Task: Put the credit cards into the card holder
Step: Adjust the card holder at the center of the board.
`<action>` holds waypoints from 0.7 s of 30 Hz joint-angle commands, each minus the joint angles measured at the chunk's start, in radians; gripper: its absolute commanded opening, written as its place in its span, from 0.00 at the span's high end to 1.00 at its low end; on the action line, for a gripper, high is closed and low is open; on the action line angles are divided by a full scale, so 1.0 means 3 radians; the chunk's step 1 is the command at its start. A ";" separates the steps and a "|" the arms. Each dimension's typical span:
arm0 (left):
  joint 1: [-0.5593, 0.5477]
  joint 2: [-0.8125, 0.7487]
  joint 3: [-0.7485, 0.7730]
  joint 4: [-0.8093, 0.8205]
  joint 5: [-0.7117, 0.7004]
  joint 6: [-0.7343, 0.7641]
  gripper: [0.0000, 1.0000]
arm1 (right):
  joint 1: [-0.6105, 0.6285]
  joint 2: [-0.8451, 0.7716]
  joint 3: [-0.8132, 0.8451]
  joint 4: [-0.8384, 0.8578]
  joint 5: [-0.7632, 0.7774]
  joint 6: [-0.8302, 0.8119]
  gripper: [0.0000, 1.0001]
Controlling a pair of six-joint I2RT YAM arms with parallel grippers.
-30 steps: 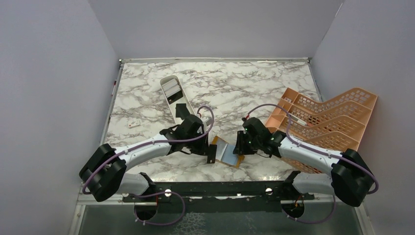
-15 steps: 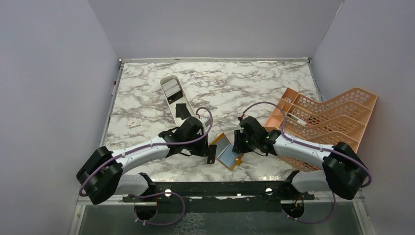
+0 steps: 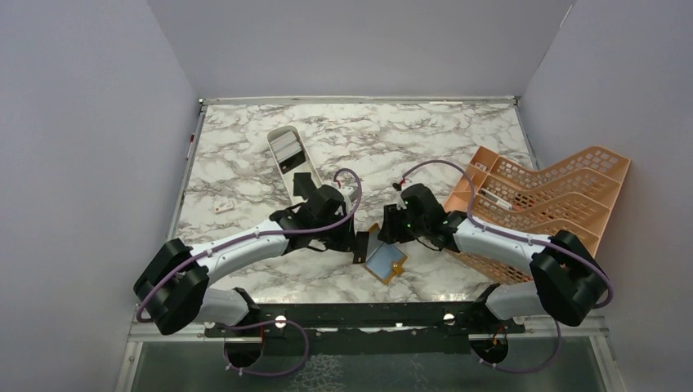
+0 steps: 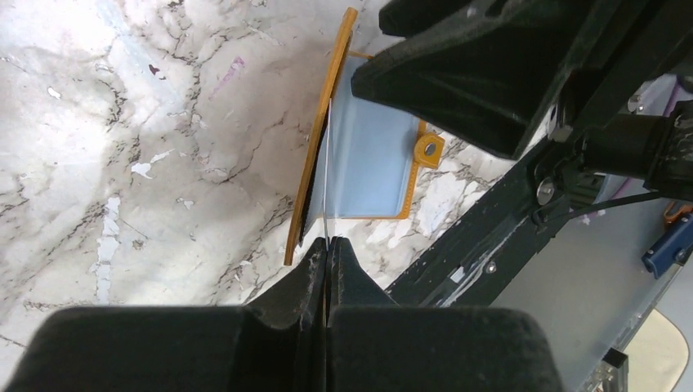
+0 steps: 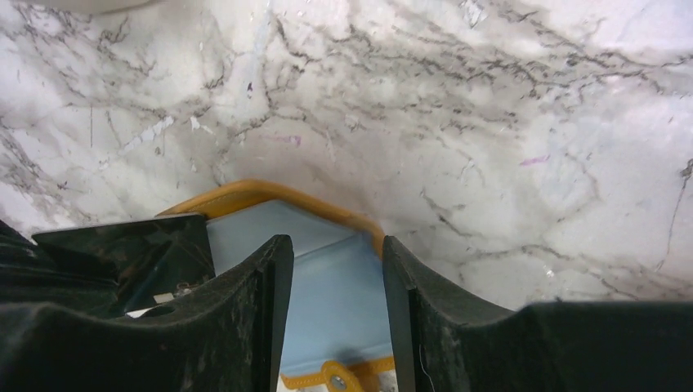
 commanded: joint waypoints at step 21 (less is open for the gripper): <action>-0.0008 0.0109 0.0110 -0.0212 0.0112 0.0212 1.00 | -0.0255 0.1200 0.0593 0.0814 -0.1929 -0.0618 0.67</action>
